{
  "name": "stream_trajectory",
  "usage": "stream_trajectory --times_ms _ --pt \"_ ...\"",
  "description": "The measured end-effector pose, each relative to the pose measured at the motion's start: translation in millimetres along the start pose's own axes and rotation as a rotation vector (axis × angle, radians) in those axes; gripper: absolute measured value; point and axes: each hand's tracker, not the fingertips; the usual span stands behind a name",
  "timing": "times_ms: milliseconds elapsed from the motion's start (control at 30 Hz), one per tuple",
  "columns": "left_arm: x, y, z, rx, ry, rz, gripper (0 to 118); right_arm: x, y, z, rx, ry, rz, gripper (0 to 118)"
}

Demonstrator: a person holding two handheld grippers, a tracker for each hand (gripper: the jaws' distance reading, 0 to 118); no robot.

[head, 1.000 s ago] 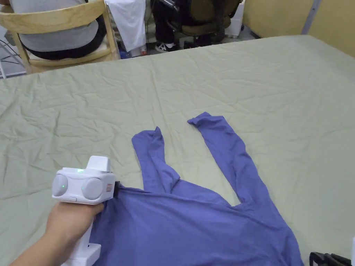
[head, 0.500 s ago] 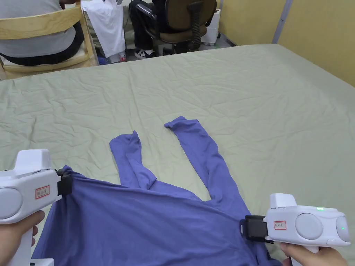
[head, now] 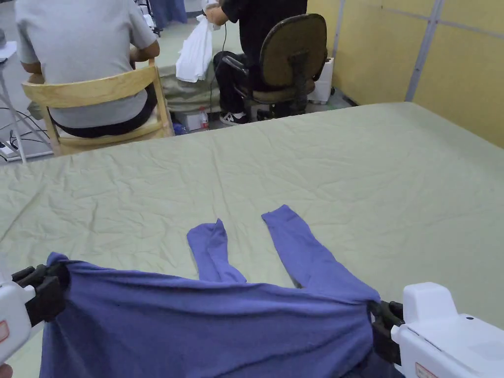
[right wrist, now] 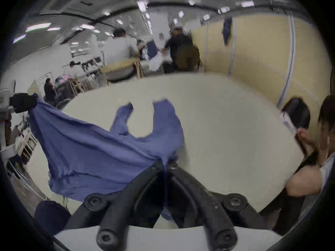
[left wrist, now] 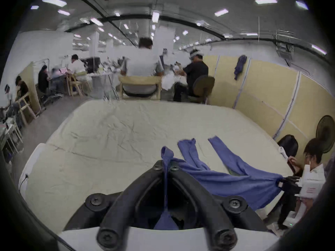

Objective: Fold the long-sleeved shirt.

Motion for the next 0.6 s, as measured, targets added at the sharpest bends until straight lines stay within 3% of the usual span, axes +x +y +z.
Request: stream_trajectory --times_ms 267,600 --pt "-53 104 120 0.171 0.035 0.107 0 -25 50 81 0.250 0.002 0.106 6" --pt "-68 260 240 0.383 0.028 0.136 0 -43 152 147 0.496 0.025 0.147 6"
